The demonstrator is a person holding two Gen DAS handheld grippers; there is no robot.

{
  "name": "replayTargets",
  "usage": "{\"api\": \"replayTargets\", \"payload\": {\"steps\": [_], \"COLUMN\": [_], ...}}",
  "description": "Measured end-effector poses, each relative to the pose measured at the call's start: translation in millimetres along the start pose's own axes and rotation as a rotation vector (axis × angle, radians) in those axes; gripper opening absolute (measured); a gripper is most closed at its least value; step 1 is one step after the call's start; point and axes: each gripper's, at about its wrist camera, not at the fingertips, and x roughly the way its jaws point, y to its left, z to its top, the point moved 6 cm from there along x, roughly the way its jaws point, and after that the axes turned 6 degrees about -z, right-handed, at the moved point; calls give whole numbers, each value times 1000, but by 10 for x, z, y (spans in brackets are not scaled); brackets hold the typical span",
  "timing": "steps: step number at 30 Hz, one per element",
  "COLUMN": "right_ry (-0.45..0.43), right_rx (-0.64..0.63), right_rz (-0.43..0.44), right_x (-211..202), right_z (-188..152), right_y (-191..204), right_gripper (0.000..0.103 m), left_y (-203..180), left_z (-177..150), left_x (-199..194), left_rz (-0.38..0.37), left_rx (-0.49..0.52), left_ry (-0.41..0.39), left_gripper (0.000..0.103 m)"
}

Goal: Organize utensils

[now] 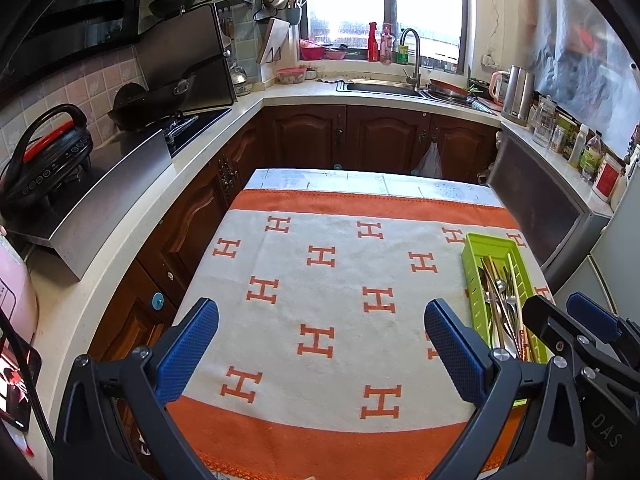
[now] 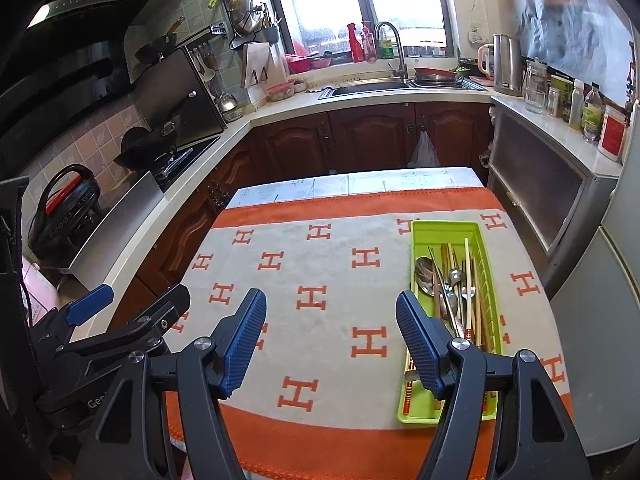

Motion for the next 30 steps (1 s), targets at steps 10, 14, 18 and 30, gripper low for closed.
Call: {"api": "replayTargets", "payload": {"steps": [10,14,18,30], "right_ry": [16,17,29,37], "right_rx": [5,3,7,10], "right_rz": [1,-2,0,-1], "right_x": [106,148,235,312], "right_z": [-10,-17,-54,-65], "right_y": [-35,-55,-85,-86], "right_gripper": [69,69,69,69], "left_y": [7,9,19,23], "left_z": [-4,-7,-22,-41], "left_x": [52,81,129,156], "left_rz": [-2,-1,2,2], "left_rx": [-3,-3,-5,-7], "left_ry": [13,17,28,40], "left_gripper": [102,102,102,102]}}
